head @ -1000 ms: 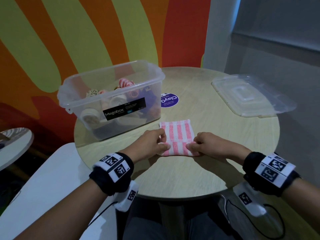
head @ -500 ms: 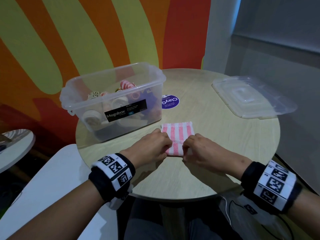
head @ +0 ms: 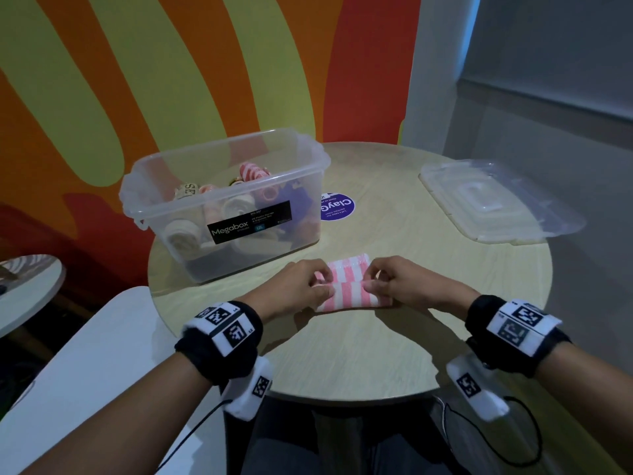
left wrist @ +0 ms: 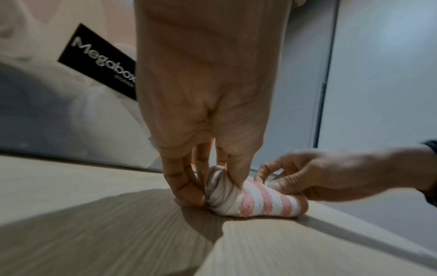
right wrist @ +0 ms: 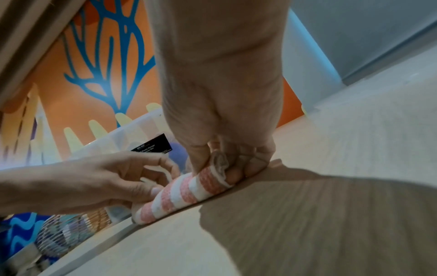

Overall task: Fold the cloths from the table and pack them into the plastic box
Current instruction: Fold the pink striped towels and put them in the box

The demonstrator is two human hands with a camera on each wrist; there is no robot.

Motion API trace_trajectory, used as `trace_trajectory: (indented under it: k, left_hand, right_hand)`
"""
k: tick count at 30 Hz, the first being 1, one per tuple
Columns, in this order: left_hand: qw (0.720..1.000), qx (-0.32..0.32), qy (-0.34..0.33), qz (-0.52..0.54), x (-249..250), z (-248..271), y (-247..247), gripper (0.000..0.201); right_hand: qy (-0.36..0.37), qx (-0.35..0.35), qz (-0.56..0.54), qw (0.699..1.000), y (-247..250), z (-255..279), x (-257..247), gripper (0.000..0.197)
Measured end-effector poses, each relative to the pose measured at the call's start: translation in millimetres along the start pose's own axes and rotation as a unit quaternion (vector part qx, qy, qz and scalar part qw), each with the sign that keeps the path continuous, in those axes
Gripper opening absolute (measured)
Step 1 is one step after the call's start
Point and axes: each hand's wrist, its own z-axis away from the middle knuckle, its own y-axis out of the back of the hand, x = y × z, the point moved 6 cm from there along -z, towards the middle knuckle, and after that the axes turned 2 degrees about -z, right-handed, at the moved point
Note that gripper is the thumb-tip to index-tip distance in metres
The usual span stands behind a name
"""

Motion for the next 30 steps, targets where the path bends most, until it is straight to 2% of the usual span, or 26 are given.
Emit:
trace_trajectory:
  k: [2, 5, 8, 11, 13, 16, 19, 21, 24, 27, 30]
  left_hand:
    - [0.999, 0.012, -0.002, -0.031, 4.0, -2.5, 0.1, 0.016]
    - [0.987, 0.028, -0.034, -0.154, 13.4, -4.5, -1.8, 0.004]
    - [0.973, 0.018, -0.045, -0.224, 21.2, -3.4, -10.1, 0.018]
    - [0.968, 0.018, -0.056, -0.244, 26.5, 4.5, -11.9, 0.030]
    - [0.961, 0.008, -0.073, -0.265, 26.4, 10.0, -13.5, 0.033]
    - [0.968, 0.014, -0.088, -0.233, 25.7, 12.4, -11.1, 0.025]
    - [0.981, 0.016, -0.081, -0.178, 23.3, 9.7, -8.6, 0.021]
    - [0.988, 0.022, -0.054, -0.144, 15.4, 8.4, -5.4, 0.017]
    - [0.995, 0.037, -0.015, -0.095, 2.7, 8.8, -2.1, 0.027]
    - [0.998, 0.037, 0.009, -0.059, -4.7, 8.7, -0.6, 0.034]
    - [0.999, 0.027, 0.014, -0.020, -11.6, 6.4, 2.0, 0.029]
  right_hand:
    - [0.001, 0.023, -0.019, 1.000, 0.0, -7.1, 0.4, 0.017]
    - [0.001, 0.035, 0.017, 0.999, -1.6, -12.3, 1.8, 0.021]
    - [-0.005, 0.048, 0.078, 0.996, 1.2, -13.3, 4.2, 0.029]
    - [0.060, 0.064, 0.148, 0.985, 5.7, -10.9, -9.6, 0.026]
    - [0.121, 0.032, 0.172, 0.977, 0.2, -7.4, -20.2, 0.026]
    - [0.159, -0.026, 0.218, 0.963, -13.0, -3.4, -20.5, 0.038]
    - [0.194, -0.033, 0.169, 0.966, -12.3, -2.2, -23.0, 0.017]
    - [0.163, -0.052, 0.142, 0.975, -7.2, -6.7, -19.4, 0.009]
    - [0.085, -0.072, 0.095, 0.989, -1.3, -12.6, -6.7, 0.021]
    - [0.065, -0.079, 0.067, 0.992, -0.3, -15.7, -1.6, 0.033]
    - [0.038, -0.081, 0.032, 0.995, 0.2, -18.9, 2.5, 0.031]
